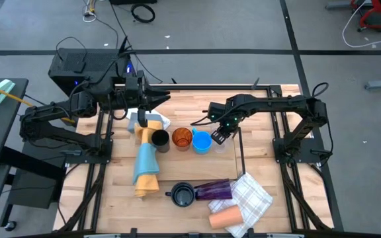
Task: Stack small to large cups/mugs on shelf
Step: Put the top transparent mug on the shelf, then put the transparent mug on the shelf
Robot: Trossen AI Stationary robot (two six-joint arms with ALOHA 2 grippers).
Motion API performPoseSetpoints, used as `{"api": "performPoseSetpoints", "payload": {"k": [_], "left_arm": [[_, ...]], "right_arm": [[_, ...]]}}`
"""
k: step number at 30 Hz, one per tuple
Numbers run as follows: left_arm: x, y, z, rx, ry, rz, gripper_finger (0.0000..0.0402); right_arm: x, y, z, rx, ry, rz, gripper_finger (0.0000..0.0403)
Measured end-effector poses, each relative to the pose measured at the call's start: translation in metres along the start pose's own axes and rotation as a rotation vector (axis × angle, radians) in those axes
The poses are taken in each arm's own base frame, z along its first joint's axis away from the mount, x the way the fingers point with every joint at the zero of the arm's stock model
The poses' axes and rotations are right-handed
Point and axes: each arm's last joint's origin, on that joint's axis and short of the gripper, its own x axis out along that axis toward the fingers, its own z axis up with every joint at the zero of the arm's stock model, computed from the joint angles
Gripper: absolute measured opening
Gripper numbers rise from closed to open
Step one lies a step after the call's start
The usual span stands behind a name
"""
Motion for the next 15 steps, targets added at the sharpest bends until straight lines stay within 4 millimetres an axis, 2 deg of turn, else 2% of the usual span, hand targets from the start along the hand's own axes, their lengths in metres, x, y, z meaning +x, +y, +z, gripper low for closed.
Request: {"api": "performPoseSetpoints", "payload": {"k": [15], "left_arm": [[0.0000,0.0000,0.0000,-0.001,0.000,0.000,0.0078]], "right_arm": [[-0.0018,-0.0048,0.0026,0.004,0.008,0.012,0.0103]]}}
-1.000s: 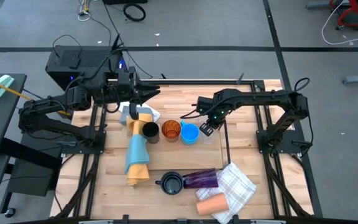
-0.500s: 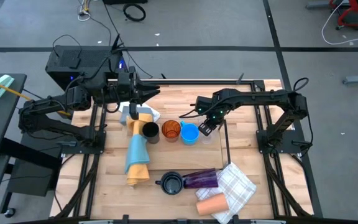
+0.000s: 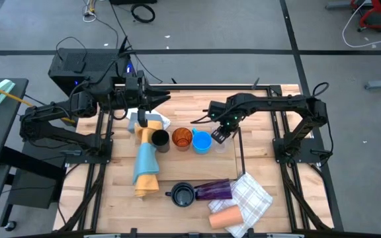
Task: Stack small to large cups/mugs on shelf
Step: Put the transparent mug on the shelf
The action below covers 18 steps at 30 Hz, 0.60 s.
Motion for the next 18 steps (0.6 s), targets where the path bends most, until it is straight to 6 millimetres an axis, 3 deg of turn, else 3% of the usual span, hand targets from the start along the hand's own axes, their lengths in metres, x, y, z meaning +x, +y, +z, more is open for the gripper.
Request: {"api": "performPoseSetpoints", "payload": {"k": [9,18], "left_arm": [[0.000,0.000,0.000,0.000,0.000,0.000,0.0083],[0.000,0.000,0.000,0.000,0.000,0.000,0.0082]], "right_arm": [[-0.003,-0.004,0.004,0.000,0.000,0.031,0.0117],[-0.033,-0.004,0.020,-0.012,-0.107,0.087,0.0129]]}}
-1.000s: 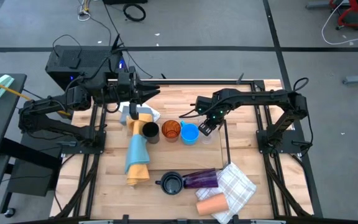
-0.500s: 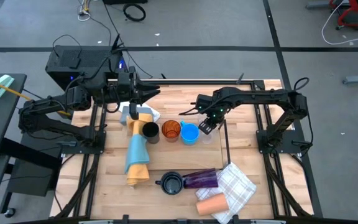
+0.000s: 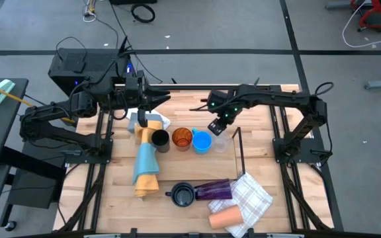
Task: Stack small to large cups/mugs on shelf
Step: Put the transparent mug on the shelf
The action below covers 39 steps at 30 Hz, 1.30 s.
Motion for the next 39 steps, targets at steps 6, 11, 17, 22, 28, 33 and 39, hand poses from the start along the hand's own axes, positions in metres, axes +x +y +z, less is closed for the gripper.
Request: {"api": "performPoseSetpoints", "payload": {"k": [6,11,17,22,28,33,39], "left_arm": [[0.000,0.000,0.000,0.000,-0.002,0.000,0.0086],[0.000,0.000,0.000,-0.001,-0.003,0.000,0.0082],[0.000,0.000,0.000,-0.008,-0.005,0.000,0.0078],[0.000,0.000,0.001,-0.020,-0.008,-0.001,0.0083],[0.000,0.000,0.001,-0.027,-0.008,0.000,0.0080],[0.000,0.000,0.001,-0.027,-0.009,-0.001,0.0079],[0.000,0.000,0.001,-0.027,-0.008,0.000,0.0084]], "right_arm": [[-0.014,-0.003,0.010,-0.032,-0.052,0.019,0.0128],[-0.030,0.003,0.015,-0.094,-0.107,0.049,0.0129],[-0.073,0.017,0.023,-0.176,-0.254,0.113,0.0131],[-0.130,0.033,0.024,-0.279,-0.464,0.168,0.0121],[-0.194,0.057,0.002,-0.440,-0.670,0.273,0.0110],[-0.205,0.068,-0.013,-0.481,-0.684,0.293,0.0109],[-0.194,0.083,-0.023,-0.520,-0.635,0.298,0.0109]]}}
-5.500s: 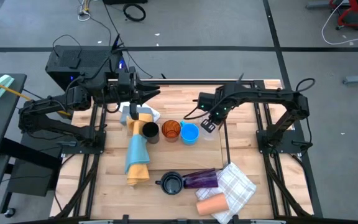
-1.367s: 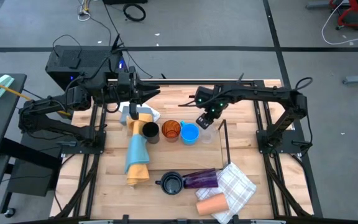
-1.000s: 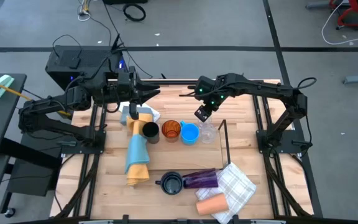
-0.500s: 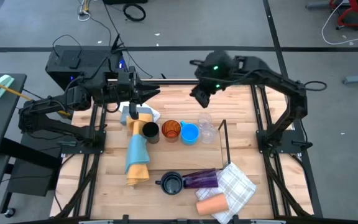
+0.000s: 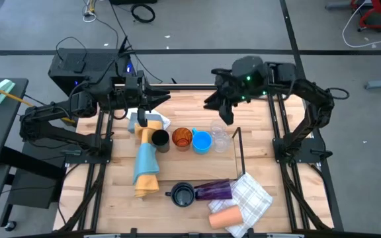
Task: Stack small to large cups/mugs on shelf
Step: Put the transparent mug on the shelf
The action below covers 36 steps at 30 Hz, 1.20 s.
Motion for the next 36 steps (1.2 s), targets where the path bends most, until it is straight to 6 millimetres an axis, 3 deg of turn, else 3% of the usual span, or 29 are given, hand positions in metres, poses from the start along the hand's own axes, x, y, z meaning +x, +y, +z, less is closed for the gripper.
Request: {"api": "performPoseSetpoints", "payload": {"k": [5,22,36], "left_arm": [[0.000,0.000,0.000,0.000,0.000,0.000,0.0078],[0.000,0.000,0.000,-0.006,0.001,0.001,0.0079],[0.000,-0.001,0.000,0.028,0.006,-0.044,0.0083]], "right_arm": [[0.006,0.007,-0.004,-0.022,0.013,-0.037,0.0109],[0.005,-0.020,0.001,0.031,-0.008,-0.125,0.0109],[0.004,-0.026,0.006,0.157,-0.062,-0.158,0.0109]]}}
